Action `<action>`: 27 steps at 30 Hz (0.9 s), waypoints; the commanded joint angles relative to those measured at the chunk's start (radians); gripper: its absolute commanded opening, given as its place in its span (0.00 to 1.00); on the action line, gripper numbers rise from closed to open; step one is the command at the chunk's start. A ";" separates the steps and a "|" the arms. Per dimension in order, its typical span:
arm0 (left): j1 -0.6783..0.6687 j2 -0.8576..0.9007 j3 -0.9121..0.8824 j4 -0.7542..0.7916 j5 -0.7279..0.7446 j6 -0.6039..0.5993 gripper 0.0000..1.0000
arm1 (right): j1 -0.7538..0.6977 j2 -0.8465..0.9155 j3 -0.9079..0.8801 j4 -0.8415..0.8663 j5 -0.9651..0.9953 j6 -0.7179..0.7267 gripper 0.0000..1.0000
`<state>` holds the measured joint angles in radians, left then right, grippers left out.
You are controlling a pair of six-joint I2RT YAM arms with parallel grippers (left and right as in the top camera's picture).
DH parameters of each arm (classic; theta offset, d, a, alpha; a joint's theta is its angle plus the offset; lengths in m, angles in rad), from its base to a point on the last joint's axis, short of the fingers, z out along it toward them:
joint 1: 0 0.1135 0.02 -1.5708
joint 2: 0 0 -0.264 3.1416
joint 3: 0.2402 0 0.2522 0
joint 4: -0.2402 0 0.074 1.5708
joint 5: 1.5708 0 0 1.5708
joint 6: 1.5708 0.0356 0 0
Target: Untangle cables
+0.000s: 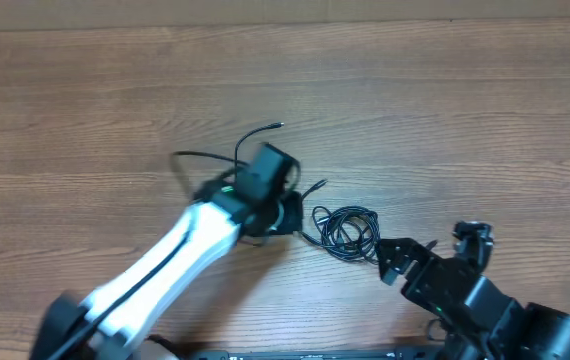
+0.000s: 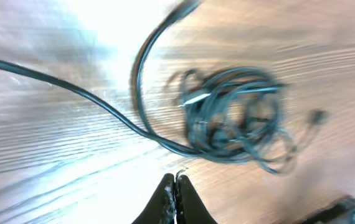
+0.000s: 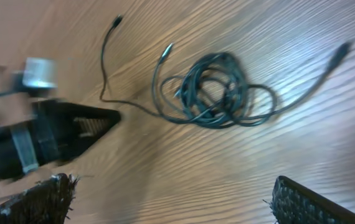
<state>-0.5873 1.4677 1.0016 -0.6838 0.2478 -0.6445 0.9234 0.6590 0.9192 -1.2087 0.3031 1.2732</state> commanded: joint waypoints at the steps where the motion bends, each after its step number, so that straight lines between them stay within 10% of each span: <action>1: 0.011 -0.170 0.013 -0.029 0.004 0.110 0.04 | -0.003 0.019 -0.065 0.080 -0.042 0.013 1.00; 7: -0.021 -0.230 0.013 -0.040 0.003 0.031 0.35 | -0.003 0.089 -0.096 0.034 0.160 0.040 1.00; 10: -0.029 -0.211 0.013 -0.060 -0.038 0.031 0.29 | -0.003 0.164 -0.104 0.021 0.364 0.028 0.96; 15: -0.027 -0.211 0.013 -0.061 -0.056 0.027 0.28 | -0.003 0.339 -0.127 0.158 0.435 -0.098 0.63; 20: -0.027 -0.211 0.013 -0.096 -0.075 0.028 0.29 | -0.008 0.630 -0.134 0.407 0.399 -0.459 0.59; 27: -0.026 -0.211 0.013 -0.205 -0.216 0.027 0.26 | -0.163 0.841 -0.134 0.476 0.263 -0.467 0.65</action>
<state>-0.6140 1.2514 1.0035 -0.8707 0.1368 -0.6067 0.8478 1.4490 0.7918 -0.7834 0.6506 0.9020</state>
